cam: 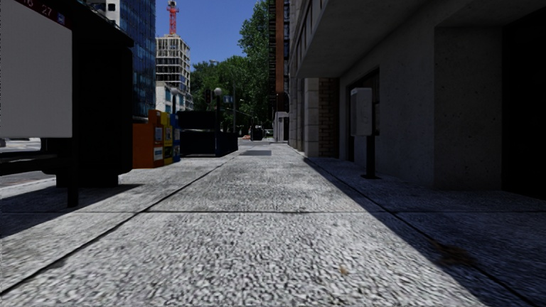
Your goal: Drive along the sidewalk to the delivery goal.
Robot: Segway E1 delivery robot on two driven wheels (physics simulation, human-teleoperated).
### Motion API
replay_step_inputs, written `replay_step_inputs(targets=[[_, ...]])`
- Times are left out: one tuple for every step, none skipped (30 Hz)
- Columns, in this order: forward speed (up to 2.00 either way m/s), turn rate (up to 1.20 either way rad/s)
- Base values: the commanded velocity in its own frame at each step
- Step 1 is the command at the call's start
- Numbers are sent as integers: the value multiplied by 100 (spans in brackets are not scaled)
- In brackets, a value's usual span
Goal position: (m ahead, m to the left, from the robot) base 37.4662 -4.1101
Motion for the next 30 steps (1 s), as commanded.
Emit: replay_step_inputs(targets=[[200, 0], [200, 0], [200, 0], [200, 0], [200, 0], [200, 0], [200, 0], [200, 0], [200, 0], [200, 0], [200, 0], [200, 0], [200, 0], [200, 0], [200, 0], [200, 0], [200, 0], [200, 0], [200, 0], [200, 0], [200, 0], [200, 0], [200, 0], [200, 0], [200, 0], [200, 0], [200, 0], [200, 0], [200, 0], [200, 0]])
